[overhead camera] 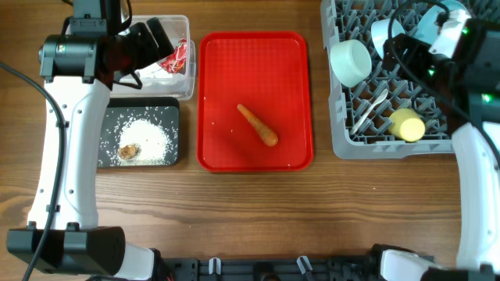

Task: Sort waste into correct bins and load items into the dishwasher rack

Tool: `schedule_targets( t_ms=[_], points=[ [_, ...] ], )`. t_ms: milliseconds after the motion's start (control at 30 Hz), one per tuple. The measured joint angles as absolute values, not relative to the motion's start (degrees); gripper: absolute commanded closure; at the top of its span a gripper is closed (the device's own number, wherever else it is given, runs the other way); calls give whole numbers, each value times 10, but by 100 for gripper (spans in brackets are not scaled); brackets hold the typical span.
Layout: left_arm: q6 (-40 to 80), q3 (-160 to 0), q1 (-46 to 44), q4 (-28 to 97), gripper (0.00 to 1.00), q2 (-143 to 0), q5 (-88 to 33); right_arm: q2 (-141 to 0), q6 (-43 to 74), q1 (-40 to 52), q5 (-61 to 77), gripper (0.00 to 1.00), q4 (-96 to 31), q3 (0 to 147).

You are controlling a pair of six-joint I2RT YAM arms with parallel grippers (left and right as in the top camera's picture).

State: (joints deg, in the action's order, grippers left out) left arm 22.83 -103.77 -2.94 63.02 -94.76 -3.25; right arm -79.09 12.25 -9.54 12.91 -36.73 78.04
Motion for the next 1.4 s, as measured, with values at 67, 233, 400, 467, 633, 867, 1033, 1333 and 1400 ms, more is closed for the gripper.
schedule_targets(
  t_ms=[67, 233, 400, 467, 633, 867, 1033, 1333, 1400],
  points=[
    [198, -1038, -37, 632, 33, -950, -75, -768, 115, -95, 129, 0, -368, 780],
    [174, -1038, -163, 629, 0, -1002, -102, -760, 101, -95, 129, 0, -373, 780],
    [289, -1037, -267, 614, 15, -1116, -89, -760, 101, -95, 129, 0, -385, 780],
    [347, -1036, -287, 615, 18, -1161, -89, -760, 101, -95, 129, 0, -392, 780],
    [450, -1033, -310, 614, 15, -1239, -91, -760, 101, -95, 129, 0, -398, 780],
    [507, -1033, -319, 598, 15, -1280, -91, -760, 101, -95, 129, 0, -405, 780],
    [544, -1033, -320, 600, 23, -1307, -95, -760, 101, -95, 129, 0, -407, 780],
    [571, -1034, -333, 598, 73, -1316, -100, -760, 101, -95, 129, 0, -409, 780],
    [571, -1034, -333, 599, 78, -1316, -102, -760, 101, -95, 129, 0, -409, 780]
  ],
)
